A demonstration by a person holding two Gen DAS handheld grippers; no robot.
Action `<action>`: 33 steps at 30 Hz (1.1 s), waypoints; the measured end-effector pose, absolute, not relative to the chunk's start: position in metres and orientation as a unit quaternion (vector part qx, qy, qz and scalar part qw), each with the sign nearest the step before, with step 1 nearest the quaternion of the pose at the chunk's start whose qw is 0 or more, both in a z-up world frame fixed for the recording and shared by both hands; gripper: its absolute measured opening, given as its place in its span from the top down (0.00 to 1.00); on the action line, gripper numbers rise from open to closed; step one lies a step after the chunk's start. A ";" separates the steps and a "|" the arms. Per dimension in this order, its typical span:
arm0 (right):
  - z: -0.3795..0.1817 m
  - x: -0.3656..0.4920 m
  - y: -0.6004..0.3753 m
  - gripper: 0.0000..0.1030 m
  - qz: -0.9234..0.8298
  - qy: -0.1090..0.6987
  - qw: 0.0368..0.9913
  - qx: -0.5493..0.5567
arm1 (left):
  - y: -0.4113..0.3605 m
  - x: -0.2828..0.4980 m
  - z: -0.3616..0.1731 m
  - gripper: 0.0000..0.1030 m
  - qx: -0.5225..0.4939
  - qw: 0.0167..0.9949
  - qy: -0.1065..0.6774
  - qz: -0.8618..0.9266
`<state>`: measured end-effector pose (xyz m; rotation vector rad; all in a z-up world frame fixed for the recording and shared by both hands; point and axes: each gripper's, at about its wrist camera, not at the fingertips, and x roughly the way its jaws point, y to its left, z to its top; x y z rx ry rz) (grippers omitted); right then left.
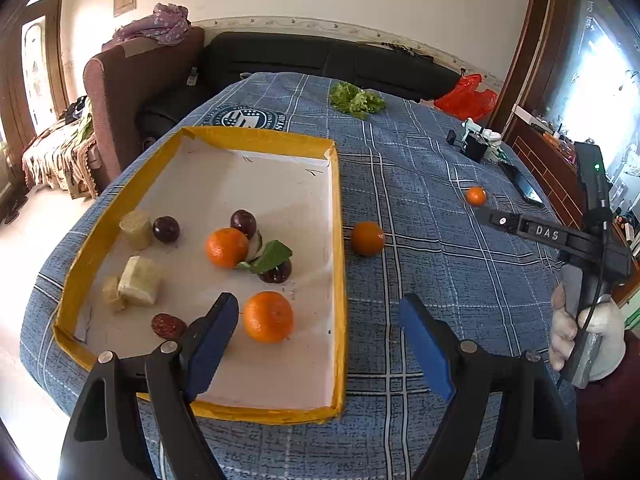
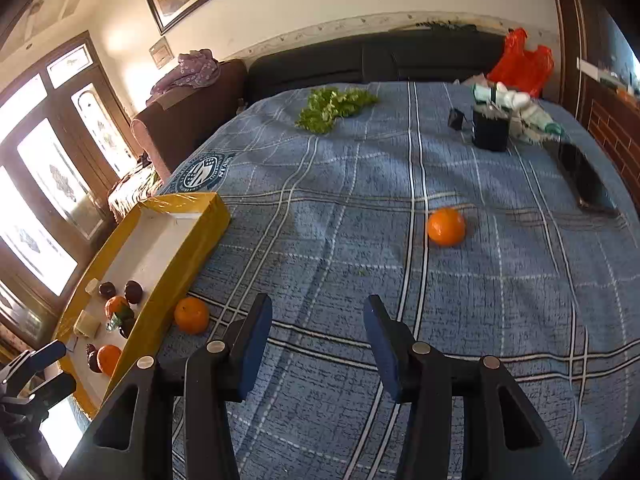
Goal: Organize fruits
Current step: 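Move both open tools back toward the mandarins on the bed, then grasp a mandarin with the right tool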
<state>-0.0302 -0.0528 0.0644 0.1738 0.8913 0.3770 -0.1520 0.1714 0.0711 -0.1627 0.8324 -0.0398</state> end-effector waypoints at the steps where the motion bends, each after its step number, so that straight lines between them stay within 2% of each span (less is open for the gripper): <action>1: 0.061 -0.029 -0.049 0.49 0.192 0.434 0.876 0.085 | 0.171 -0.150 0.070 0.20 -0.080 0.910 0.406 -0.019; 14: 0.026 -0.016 0.083 0.49 0.287 0.458 0.841 -0.008 | 0.186 -0.146 0.061 0.20 -0.108 0.904 0.412 -0.033; 15: 0.024 -0.016 0.087 0.50 0.288 0.460 0.840 -0.012 | 0.186 -0.146 0.060 0.20 -0.110 0.903 0.414 -0.036; 16: 0.023 -0.015 0.089 0.60 0.290 0.462 0.838 -0.012 | 0.185 -0.145 0.059 0.20 -0.110 0.902 0.415 -0.040; 17: 0.022 -0.016 0.090 0.62 0.291 0.464 0.837 -0.012 | 0.183 -0.145 0.059 0.20 -0.108 0.902 0.415 -0.040; 27: 0.030 -0.022 0.034 0.61 0.224 0.462 0.858 -0.017 | 0.172 -0.144 0.063 0.21 -0.113 0.903 0.410 -0.061; 33: 0.055 -0.017 -0.024 0.50 0.203 0.432 0.878 0.032 | 0.150 -0.142 0.068 0.21 -0.080 0.903 0.415 -0.080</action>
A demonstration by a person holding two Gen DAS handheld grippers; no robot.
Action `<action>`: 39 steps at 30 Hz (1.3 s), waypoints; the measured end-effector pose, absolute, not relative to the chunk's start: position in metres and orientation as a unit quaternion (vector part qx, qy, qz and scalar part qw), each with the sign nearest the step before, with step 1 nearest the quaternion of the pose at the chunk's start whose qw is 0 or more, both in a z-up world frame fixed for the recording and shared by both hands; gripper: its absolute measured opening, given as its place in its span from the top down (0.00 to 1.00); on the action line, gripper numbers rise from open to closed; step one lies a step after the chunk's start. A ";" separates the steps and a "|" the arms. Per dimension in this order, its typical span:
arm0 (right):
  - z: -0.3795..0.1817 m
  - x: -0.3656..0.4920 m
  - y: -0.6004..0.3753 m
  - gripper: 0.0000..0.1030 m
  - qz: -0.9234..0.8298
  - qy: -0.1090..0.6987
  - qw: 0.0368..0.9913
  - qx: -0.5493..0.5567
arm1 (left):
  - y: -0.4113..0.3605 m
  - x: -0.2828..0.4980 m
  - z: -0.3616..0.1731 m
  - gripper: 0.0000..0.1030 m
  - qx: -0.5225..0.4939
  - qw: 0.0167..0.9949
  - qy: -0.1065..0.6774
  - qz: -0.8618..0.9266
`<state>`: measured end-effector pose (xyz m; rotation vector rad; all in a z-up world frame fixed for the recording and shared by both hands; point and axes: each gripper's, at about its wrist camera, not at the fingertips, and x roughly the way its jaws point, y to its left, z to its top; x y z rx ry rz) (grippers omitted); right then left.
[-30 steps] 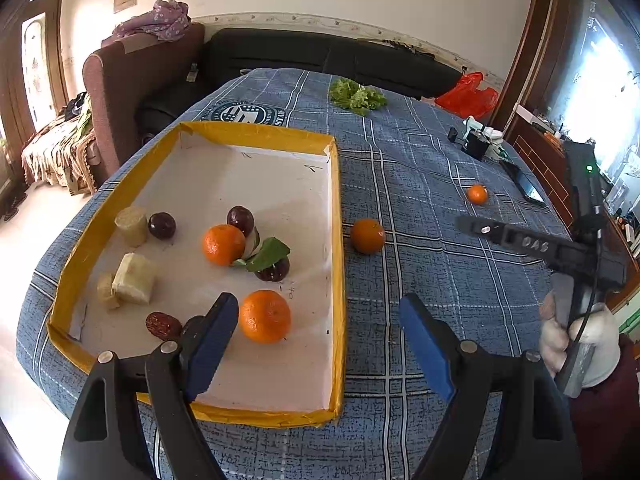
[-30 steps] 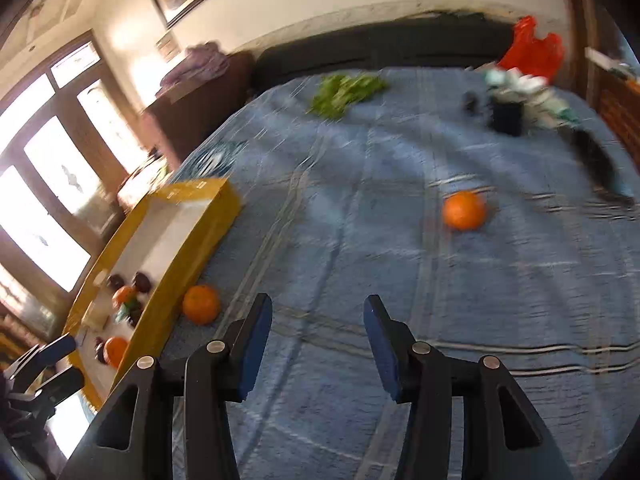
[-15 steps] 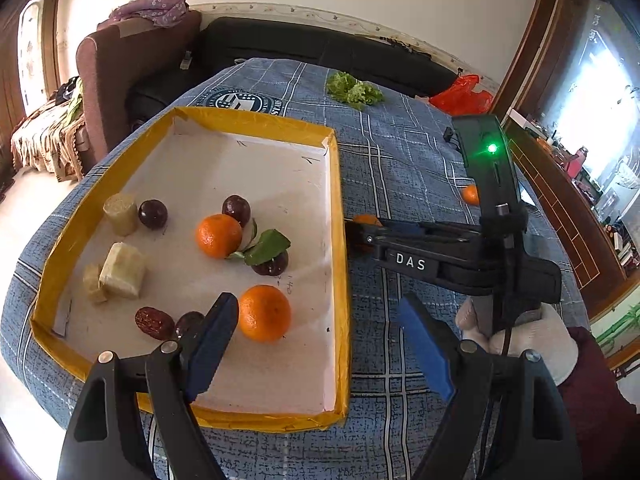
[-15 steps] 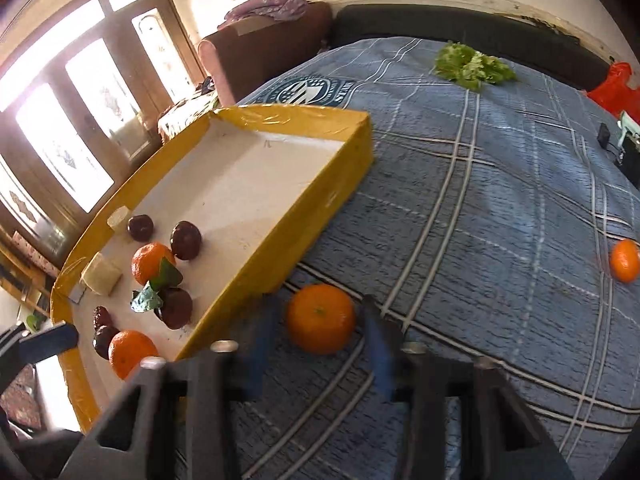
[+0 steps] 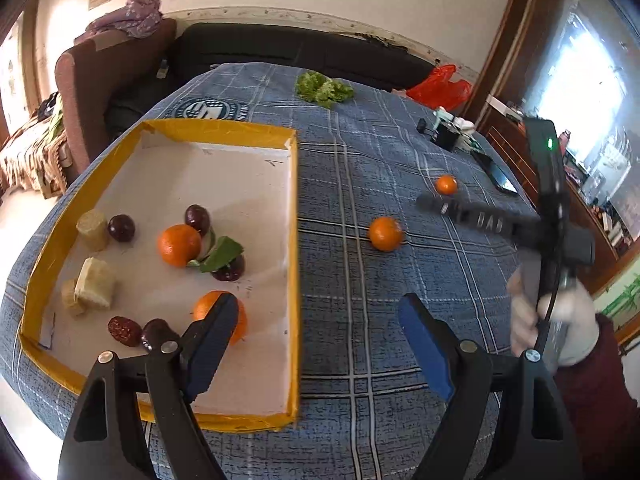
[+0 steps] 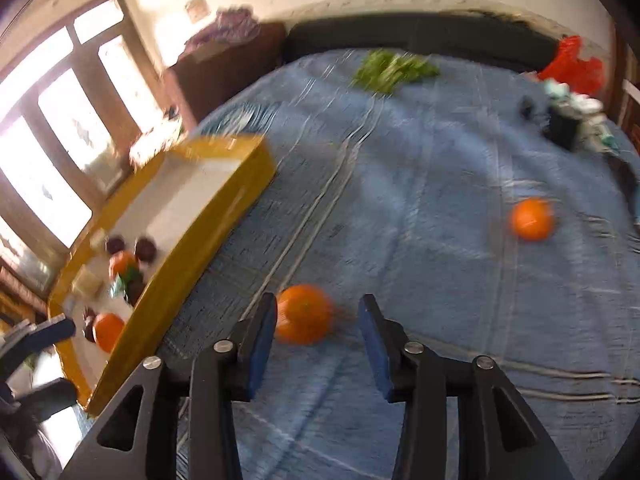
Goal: Organize fruits
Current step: 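Grasp a mandarin with the right tool, then grasp another mandarin with the left tool while the right tool holds its mandarin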
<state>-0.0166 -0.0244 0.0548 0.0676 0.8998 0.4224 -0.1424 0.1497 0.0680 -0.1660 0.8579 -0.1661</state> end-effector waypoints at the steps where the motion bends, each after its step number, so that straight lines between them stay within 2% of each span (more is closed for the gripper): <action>1: 0.059 -0.013 -0.038 0.48 0.185 0.424 0.886 0.039 | 0.145 -0.142 0.069 0.22 -0.073 0.902 0.416 -0.087; 2: 0.061 -0.008 -0.053 0.48 0.165 0.420 0.891 0.047 | 0.139 -0.143 0.069 0.25 -0.064 0.903 0.414 -0.092; 4: 0.060 0.006 -0.082 0.48 0.123 0.417 0.898 0.065 | 0.127 -0.141 0.069 0.40 -0.057 0.900 0.417 -0.110; 6: 0.055 0.021 -0.104 0.48 0.091 0.418 0.900 0.084 | 0.119 -0.138 0.067 0.44 -0.059 0.895 0.423 -0.125; 17: 0.015 0.082 -0.105 0.49 0.015 0.440 0.896 0.062 | 0.103 -0.119 0.065 0.44 -0.035 0.896 0.430 -0.103; 19: 0.015 0.084 -0.104 0.64 0.017 0.440 0.896 0.056 | 0.101 -0.116 0.064 0.43 -0.037 0.894 0.435 -0.100; 29: 0.035 0.011 -0.108 0.63 0.084 0.449 0.885 0.091 | 0.069 -0.072 0.050 0.36 -0.018 0.885 0.451 -0.110; 34: 0.035 -0.022 -0.085 0.63 0.121 0.428 0.894 0.044 | 0.054 -0.038 0.026 0.37 0.003 0.878 0.469 -0.098; 35: 0.034 -0.024 -0.080 0.63 0.122 0.424 0.897 0.030 | 0.054 -0.033 0.023 0.37 0.003 0.878 0.470 -0.093; 36: 0.031 -0.025 -0.076 0.63 0.123 0.423 0.898 0.017 | 0.055 -0.027 0.019 0.41 -0.002 0.876 0.473 -0.091; 37: 0.029 -0.024 -0.073 0.63 0.125 0.425 0.897 0.011 | 0.056 -0.024 0.016 0.50 -0.006 0.875 0.476 -0.091; 39: 0.024 -0.024 -0.070 0.62 0.134 0.430 0.893 0.007 | 0.060 -0.018 0.011 0.54 -0.021 0.869 0.485 -0.097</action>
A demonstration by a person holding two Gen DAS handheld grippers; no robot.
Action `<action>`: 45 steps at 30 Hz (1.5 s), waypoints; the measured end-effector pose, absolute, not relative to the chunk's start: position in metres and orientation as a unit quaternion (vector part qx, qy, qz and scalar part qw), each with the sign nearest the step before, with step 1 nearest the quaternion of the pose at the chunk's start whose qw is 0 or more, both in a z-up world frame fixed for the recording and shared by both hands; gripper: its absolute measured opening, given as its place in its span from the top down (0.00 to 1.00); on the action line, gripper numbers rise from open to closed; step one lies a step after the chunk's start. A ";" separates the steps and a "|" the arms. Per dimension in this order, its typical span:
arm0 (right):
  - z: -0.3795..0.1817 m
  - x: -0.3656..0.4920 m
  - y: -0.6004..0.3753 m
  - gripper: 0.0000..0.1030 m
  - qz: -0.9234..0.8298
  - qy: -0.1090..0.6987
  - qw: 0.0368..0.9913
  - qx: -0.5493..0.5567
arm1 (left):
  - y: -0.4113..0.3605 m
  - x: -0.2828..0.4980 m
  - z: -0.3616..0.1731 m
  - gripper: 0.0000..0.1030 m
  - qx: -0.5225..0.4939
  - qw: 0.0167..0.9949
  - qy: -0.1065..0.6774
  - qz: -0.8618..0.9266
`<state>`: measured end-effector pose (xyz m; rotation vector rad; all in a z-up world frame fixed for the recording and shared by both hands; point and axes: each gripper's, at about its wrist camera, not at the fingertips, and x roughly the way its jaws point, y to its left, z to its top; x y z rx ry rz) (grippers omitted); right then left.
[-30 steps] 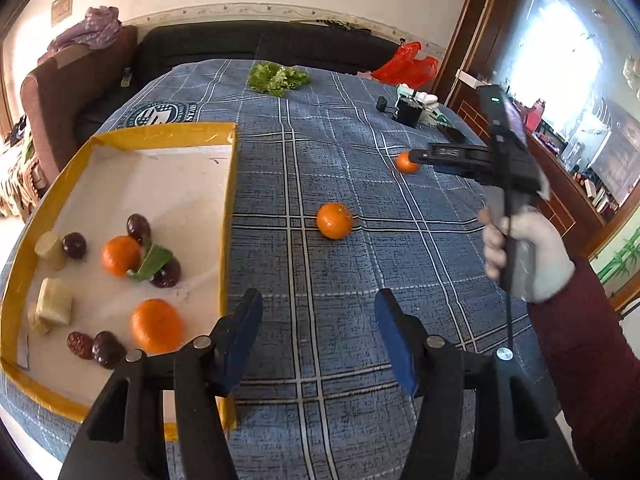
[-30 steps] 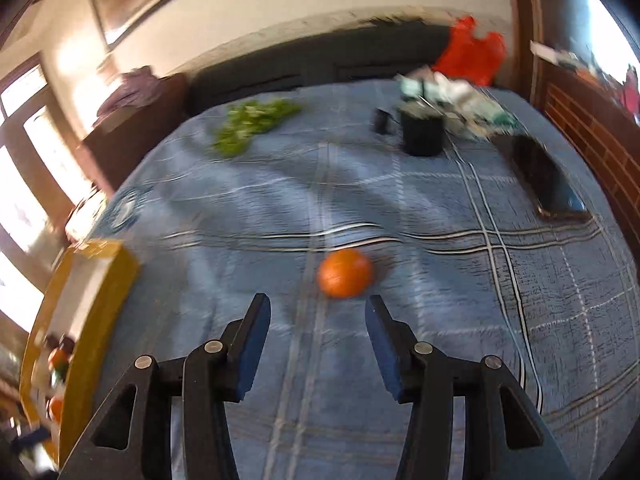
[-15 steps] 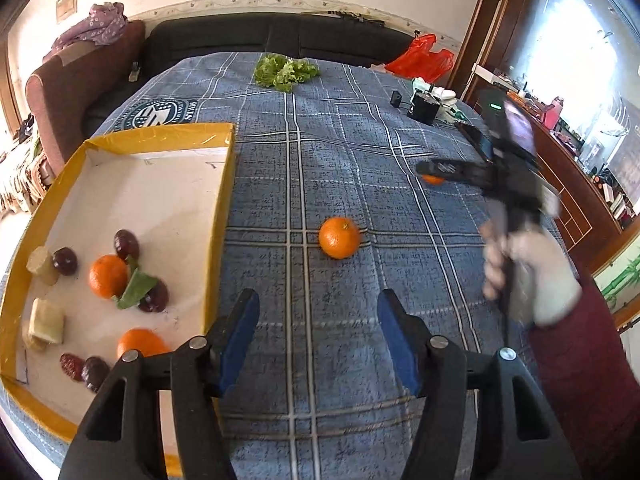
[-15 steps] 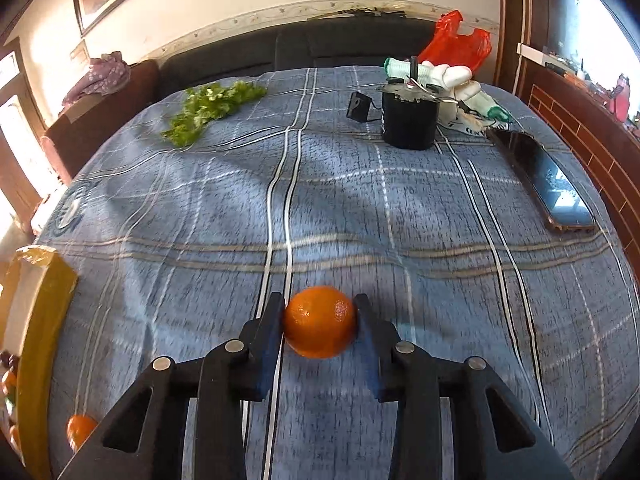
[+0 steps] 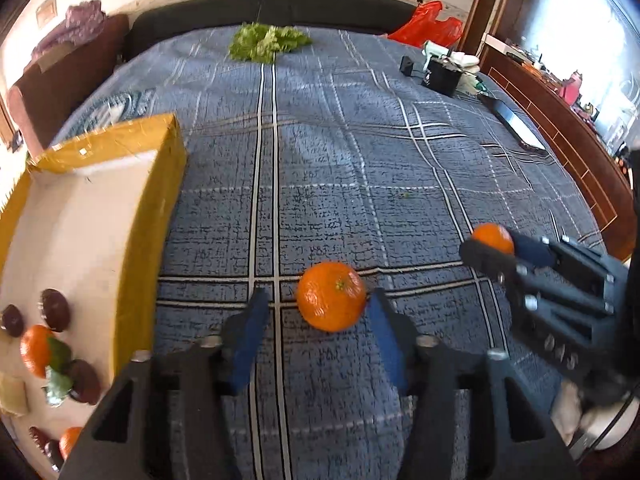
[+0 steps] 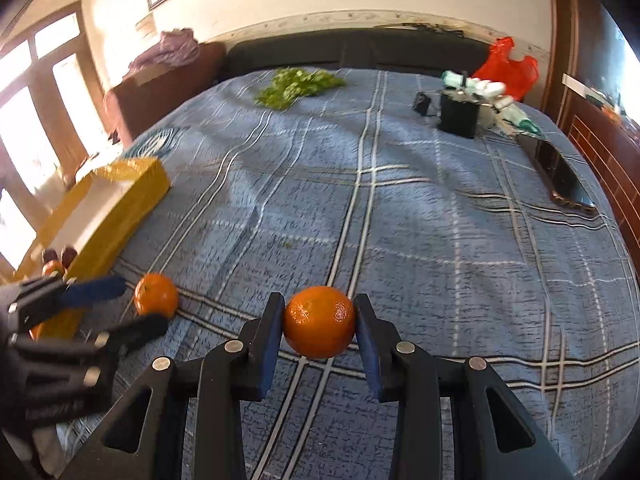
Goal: Organize fruits
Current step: 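Grasp another mandarin with the left tool while the right tool holds its mandarin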
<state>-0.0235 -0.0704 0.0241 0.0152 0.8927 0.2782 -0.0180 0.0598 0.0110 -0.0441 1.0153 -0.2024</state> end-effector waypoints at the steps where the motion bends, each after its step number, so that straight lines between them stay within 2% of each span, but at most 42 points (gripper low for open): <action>1: 0.022 -0.024 -0.069 0.62 0.135 0.432 0.892 0.004 | 0.062 -0.016 0.009 0.54 -0.028 0.868 0.487 -0.096; 14: 0.014 -0.030 -0.055 0.62 0.135 0.439 0.888 -0.040 | 0.038 -0.019 0.004 0.54 0.032 0.885 0.460 -0.059; 16: 0.014 -0.030 -0.056 0.62 0.134 0.439 0.888 -0.040 | 0.039 -0.019 0.004 0.57 0.032 0.886 0.459 -0.062; 18: 0.014 -0.030 -0.055 0.62 0.133 0.439 0.888 -0.041 | 0.038 -0.020 0.004 0.65 0.034 0.886 0.457 -0.064; 19: 0.014 -0.030 -0.055 0.62 0.133 0.439 0.888 -0.041 | 0.037 -0.021 0.004 0.66 0.035 0.887 0.457 -0.064; 36: 0.014 -0.031 -0.053 0.62 0.131 0.438 0.888 -0.045 | 0.037 -0.022 0.004 0.66 0.029 0.890 0.451 -0.064; 38: 0.014 -0.031 -0.053 0.62 0.130 0.438 0.888 -0.045 | 0.037 -0.022 0.003 0.64 0.027 0.890 0.450 -0.066; 45: 0.014 -0.031 -0.055 0.59 0.129 0.440 0.888 -0.041 | 0.040 -0.022 0.003 0.45 0.005 0.890 0.448 -0.089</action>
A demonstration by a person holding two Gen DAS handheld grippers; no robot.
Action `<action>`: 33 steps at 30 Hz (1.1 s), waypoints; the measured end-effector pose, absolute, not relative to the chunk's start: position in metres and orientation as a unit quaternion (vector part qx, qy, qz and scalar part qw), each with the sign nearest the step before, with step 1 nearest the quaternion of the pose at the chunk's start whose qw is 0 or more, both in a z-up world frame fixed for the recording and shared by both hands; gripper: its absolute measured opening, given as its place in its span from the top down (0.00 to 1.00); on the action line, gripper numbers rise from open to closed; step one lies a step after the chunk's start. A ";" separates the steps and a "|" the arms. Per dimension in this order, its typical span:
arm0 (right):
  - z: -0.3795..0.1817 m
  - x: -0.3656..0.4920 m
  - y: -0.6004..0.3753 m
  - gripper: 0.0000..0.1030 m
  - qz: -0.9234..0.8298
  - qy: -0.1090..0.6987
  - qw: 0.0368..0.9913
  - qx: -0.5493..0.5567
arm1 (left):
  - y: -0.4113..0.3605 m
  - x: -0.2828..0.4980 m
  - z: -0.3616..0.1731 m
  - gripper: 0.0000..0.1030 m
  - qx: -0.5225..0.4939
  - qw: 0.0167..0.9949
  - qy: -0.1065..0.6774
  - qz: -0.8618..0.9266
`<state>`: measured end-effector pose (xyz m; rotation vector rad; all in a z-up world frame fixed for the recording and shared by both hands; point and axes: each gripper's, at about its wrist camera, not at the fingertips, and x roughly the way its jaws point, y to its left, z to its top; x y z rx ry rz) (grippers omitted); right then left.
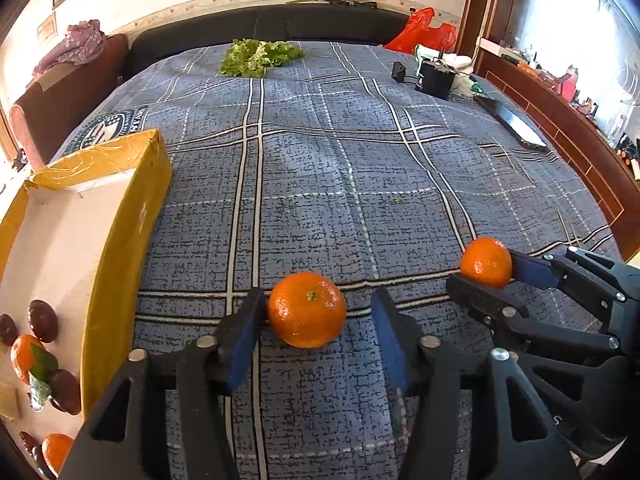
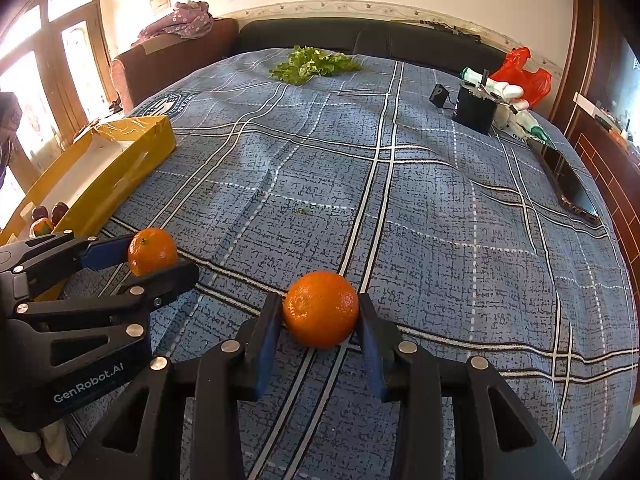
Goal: Organize fruits
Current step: 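Grasp another mandarin with the left tool while the right tool holds its mandarin, then carry both mandarins into the tray and open both tools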
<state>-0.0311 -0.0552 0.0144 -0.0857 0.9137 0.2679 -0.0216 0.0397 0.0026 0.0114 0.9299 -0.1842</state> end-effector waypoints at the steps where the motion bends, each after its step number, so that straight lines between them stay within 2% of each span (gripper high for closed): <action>1: 0.014 -0.031 -0.056 0.59 0.128 0.440 0.888 -0.040 | 0.040 -0.021 0.003 0.43 0.002 0.890 0.447 -0.092; 10: 0.015 -0.030 -0.069 0.59 0.113 0.442 0.889 -0.023 | 0.040 -0.020 0.001 0.23 -0.014 0.885 0.446 -0.131; 16: 0.015 -0.030 -0.070 0.59 0.113 0.439 0.891 -0.018 | 0.043 -0.021 0.002 0.19 -0.029 0.885 0.442 -0.143; 17: 0.015 -0.030 -0.069 0.59 0.113 0.439 0.891 -0.019 | 0.043 -0.022 0.002 0.21 -0.027 0.886 0.442 -0.139; 18: 0.015 -0.030 -0.069 0.59 0.114 0.439 0.891 -0.019 | 0.043 -0.023 0.002 0.30 -0.021 0.888 0.441 -0.128; 19: 0.015 -0.030 -0.069 0.59 0.113 0.438 0.891 -0.018 | 0.042 -0.025 0.002 0.49 -0.016 0.891 0.438 -0.118; 20: 0.015 -0.030 -0.070 0.59 0.114 0.438 0.892 -0.018 | 0.042 -0.026 0.003 0.60 -0.011 0.893 0.436 -0.113; 21: 0.015 -0.030 -0.070 0.63 0.114 0.436 0.892 -0.016 | 0.040 -0.027 0.003 0.67 -0.009 0.893 0.434 -0.114; 33: 0.024 -0.035 -0.074 0.63 0.106 0.403 0.909 -0.006 | 0.054 -0.056 0.029 0.67 -0.035 0.905 0.412 -0.103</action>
